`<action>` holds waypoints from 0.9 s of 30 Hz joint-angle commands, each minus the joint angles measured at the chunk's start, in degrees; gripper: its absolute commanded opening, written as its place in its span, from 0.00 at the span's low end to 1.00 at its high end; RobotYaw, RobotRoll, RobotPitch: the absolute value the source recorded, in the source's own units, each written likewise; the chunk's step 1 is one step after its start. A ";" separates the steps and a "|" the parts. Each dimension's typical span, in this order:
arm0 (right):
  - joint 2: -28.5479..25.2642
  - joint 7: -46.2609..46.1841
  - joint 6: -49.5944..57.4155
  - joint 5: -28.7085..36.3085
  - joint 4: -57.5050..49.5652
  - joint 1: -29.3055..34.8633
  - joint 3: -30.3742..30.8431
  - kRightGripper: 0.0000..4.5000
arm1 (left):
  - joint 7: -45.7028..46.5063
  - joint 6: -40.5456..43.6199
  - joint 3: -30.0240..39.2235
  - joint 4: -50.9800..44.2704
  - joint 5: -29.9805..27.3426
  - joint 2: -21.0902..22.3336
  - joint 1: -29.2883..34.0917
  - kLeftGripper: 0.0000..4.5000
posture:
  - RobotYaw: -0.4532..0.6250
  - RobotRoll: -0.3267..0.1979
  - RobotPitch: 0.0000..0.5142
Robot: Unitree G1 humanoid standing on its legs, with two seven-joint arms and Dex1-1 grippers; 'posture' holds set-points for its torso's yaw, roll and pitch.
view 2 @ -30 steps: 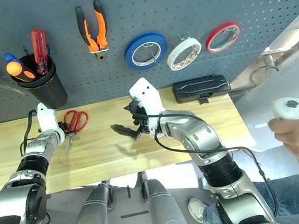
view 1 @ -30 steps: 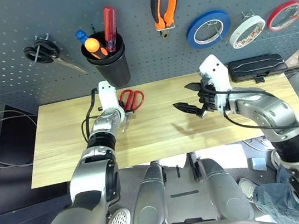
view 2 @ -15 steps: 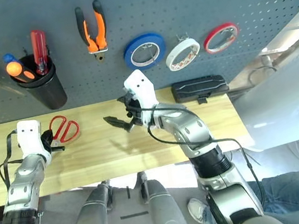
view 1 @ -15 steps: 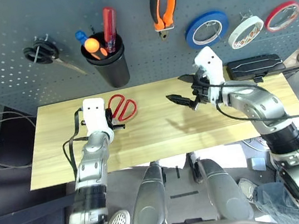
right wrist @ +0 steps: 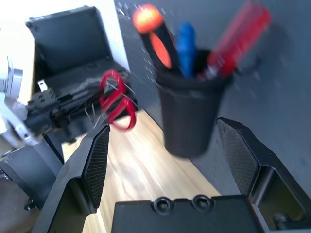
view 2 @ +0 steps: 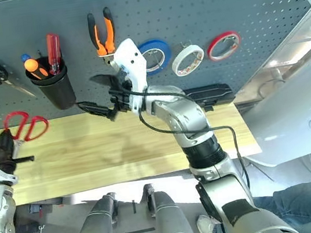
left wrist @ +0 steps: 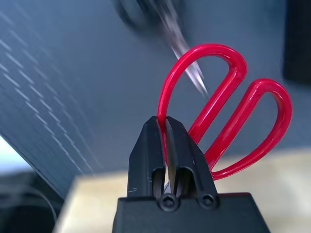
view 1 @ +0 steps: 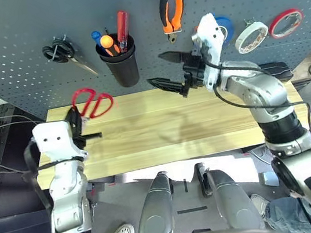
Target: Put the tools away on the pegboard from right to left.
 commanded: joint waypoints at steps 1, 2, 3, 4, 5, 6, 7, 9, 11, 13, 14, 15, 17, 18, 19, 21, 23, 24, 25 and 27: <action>0.39 0.88 -1.47 1.03 -0.32 -1.08 -0.84 1.00 | 0.96 -1.91 1.36 -0.79 0.14 0.86 -2.10 0.00 | 0.54 0.62 0.41; 0.55 0.95 -1.77 1.10 -0.16 -1.48 -0.93 1.00 | 0.90 -1.97 1.40 -0.34 0.01 1.17 -3.23 0.00 | 0.54 0.62 0.39; 0.80 0.99 -2.28 1.13 -0.03 -1.97 -1.08 1.00 | 0.95 -1.84 1.48 0.43 -0.19 1.61 -5.00 0.00 | 0.54 0.62 0.39; 1.07 0.98 -2.83 1.07 0.26 -2.42 -1.28 1.00 | 0.86 -0.93 1.42 1.61 -0.58 2.04 -6.90 0.00 | 0.54 0.62 0.38; 1.25 0.97 -3.28 0.95 0.53 -2.69 -1.40 1.00 | 0.81 -0.44 1.43 2.77 -0.93 2.28 -8.46 0.00 | 0.54 0.62 0.37; 1.34 0.95 -3.62 0.79 0.74 -2.78 -1.46 1.00 | 0.72 -0.27 1.38 3.94 -1.06 2.60 -9.76 0.00 | 0.54 0.62 0.37; 1.37 0.93 -3.84 0.65 0.90 -2.79 -1.49 1.00 | 0.43 -0.11 1.19 4.97 -1.13 2.93 -10.66 0.00 | 0.54 0.62 0.36; 1.35 0.78 -4.09 0.40 1.20 -2.79 -1.51 1.00 | 0.17 0.37 0.95 7.20 -1.23 3.38 -12.41 0.00 | 0.53 0.62 0.36; 1.21 0.51 -4.04 0.27 1.18 -2.61 -1.57 1.00 | -0.22 2.40 0.39 10.12 -1.28 3.95 -14.36 0.00 | 0.53 0.62 0.35; 1.09 0.21 -3.94 0.16 1.15 -2.45 -1.63 1.00 | -0.22 3.41 0.15 12.64 -1.31 4.30 -16.22 0.00 | 0.52 0.62 0.35; 1.05 0.05 -3.87 0.13 1.11 -2.38 -1.68 1.00 | -0.35 4.32 -0.17 13.95 -1.24 4.53 -17.02 0.00 | 0.52 0.62 0.35; 0.99 -0.13 -3.76 0.10 1.07 -2.35 -1.73 1.00 | -0.11 4.44 -0.25 15.35 -1.05 4.67 -17.95 0.00 | 0.52 0.62 0.35; 0.90 -0.54 -3.61 0.06 1.04 -2.29 -1.83 1.00 | 0.00 5.52 -0.54 18.08 -0.94 4.83 -19.57 0.00 | 0.51 0.62 0.35; 0.83 -0.69 -3.55 0.04 1.08 -2.28 -1.86 1.00 | 0.12 5.62 -0.63 19.11 -0.79 4.86 -20.24 0.00 | 0.51 0.62 0.35; 0.74 -0.78 -3.54 0.03 1.13 -2.24 -1.89 1.00 | 0.05 6.25 -0.83 19.92 -0.77 4.88 -20.75 0.00 | 0.51 0.62 0.35; 0.59 -1.08 -3.43 0.04 1.02 -2.07 -1.91 1.00 | -0.74 6.45 -1.50 21.32 -0.77 4.88 -21.35 0.00 | 0.51 0.62 0.35; 0.48 -1.44 -3.25 0.13 0.87 -1.92 -1.97 1.00 | -1.19 6.09 -1.95 21.93 -0.76 4.77 -21.64 0.00 | 0.50 0.62 0.36; 0.45 -1.61 -3.16 0.18 0.83 -1.86 -2.00 1.00 | -1.15 5.92 -2.05 22.11 -0.76 4.67 -21.76 0.00 | 0.50 0.62 0.36; 0.41 -1.73 -3.13 0.18 0.85 -1.79 -1.99 1.00 | -1.29 6.37 -2.39 22.45 -0.75 4.60 -21.93 0.00 | 0.50 0.62 0.36; 0.39 -1.94 -3.19 0.13 0.95 -1.59 -1.94 1.00 | -1.29 7.13 -2.96 23.87 -0.83 4.34 -22.59 0.00 | 0.50 0.62 0.36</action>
